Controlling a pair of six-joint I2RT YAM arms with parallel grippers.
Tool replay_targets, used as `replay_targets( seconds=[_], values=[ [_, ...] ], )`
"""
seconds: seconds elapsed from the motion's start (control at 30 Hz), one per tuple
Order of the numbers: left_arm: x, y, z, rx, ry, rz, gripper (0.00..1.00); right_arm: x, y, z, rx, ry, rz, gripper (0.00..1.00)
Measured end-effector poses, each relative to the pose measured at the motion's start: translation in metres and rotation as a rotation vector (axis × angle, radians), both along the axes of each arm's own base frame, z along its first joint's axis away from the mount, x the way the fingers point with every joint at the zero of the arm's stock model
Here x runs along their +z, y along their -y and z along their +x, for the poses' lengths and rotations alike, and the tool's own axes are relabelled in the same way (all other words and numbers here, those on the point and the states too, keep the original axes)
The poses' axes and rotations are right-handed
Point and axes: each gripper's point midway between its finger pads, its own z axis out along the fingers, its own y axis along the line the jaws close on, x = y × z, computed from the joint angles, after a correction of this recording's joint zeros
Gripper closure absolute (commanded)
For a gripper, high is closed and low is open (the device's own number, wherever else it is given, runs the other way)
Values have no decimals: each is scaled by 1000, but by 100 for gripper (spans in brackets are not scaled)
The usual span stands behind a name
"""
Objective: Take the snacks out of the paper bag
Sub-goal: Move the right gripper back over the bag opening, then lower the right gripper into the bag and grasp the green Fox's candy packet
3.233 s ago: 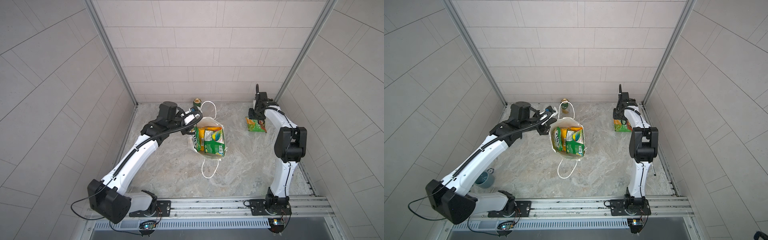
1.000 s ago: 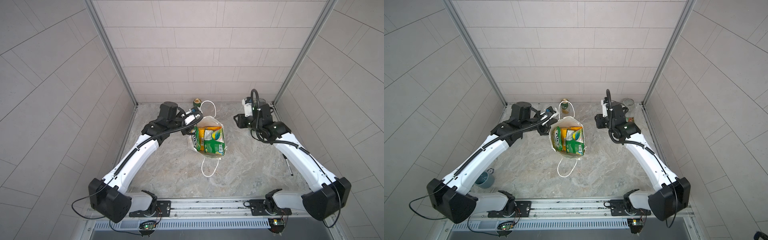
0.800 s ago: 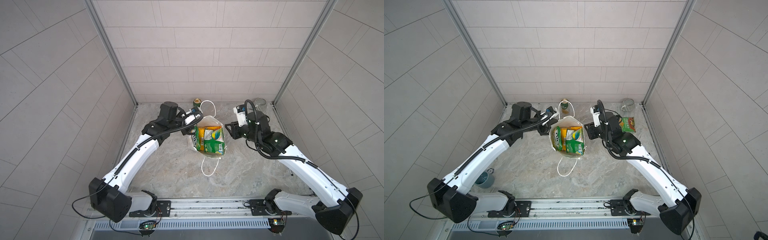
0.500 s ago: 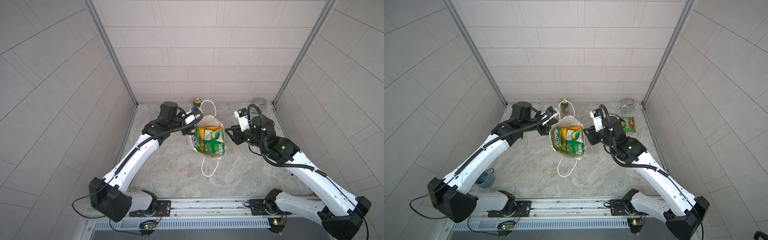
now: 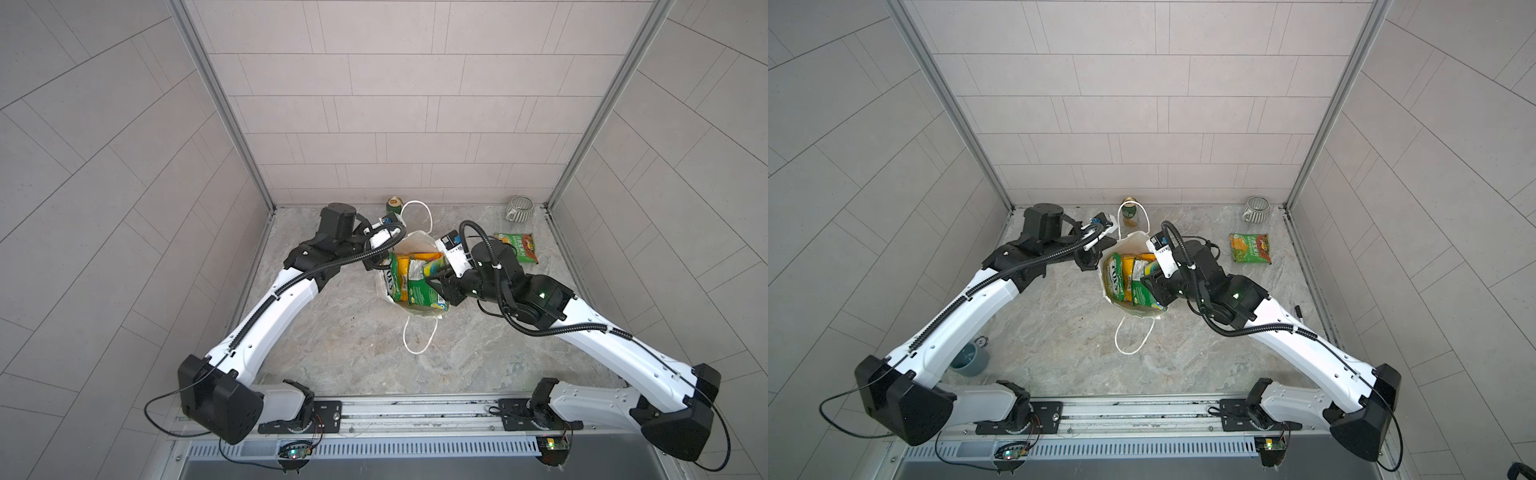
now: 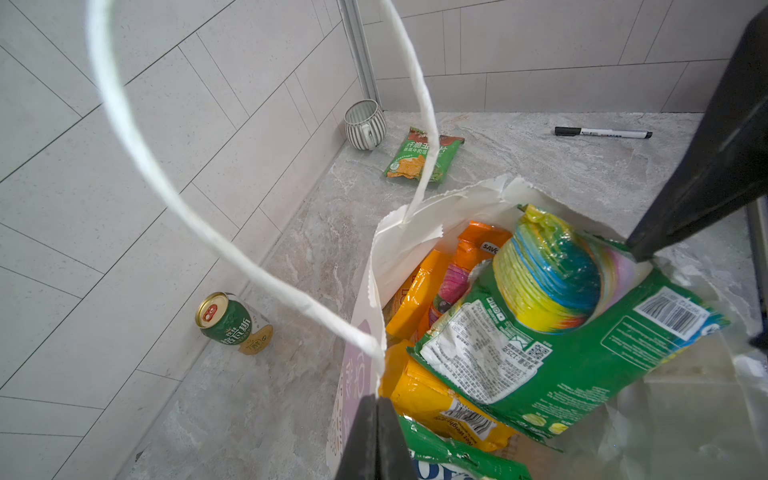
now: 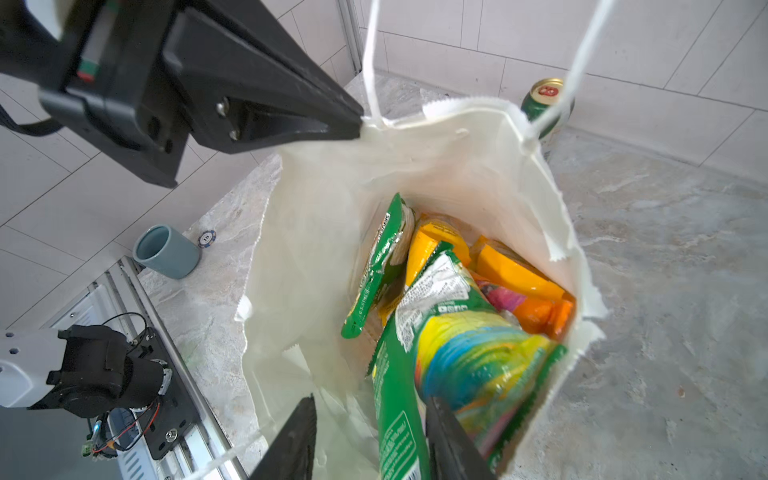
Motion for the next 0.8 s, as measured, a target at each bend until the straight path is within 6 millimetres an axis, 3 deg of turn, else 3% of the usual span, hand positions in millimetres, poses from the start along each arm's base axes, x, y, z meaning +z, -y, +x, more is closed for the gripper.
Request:
replay_targets(
  seconds=[0.1,0.37,0.8],
  values=[
    [0,0,0,0,0,0,100,2,-1,14,-30,31,-46,44],
    [0,0,0,0,-1,-1,100,-14,2,45,-95,70,-218,38],
    [0,0,0,3,0,2,100,-23,25,60,-159,87,-362,36]
  ],
)
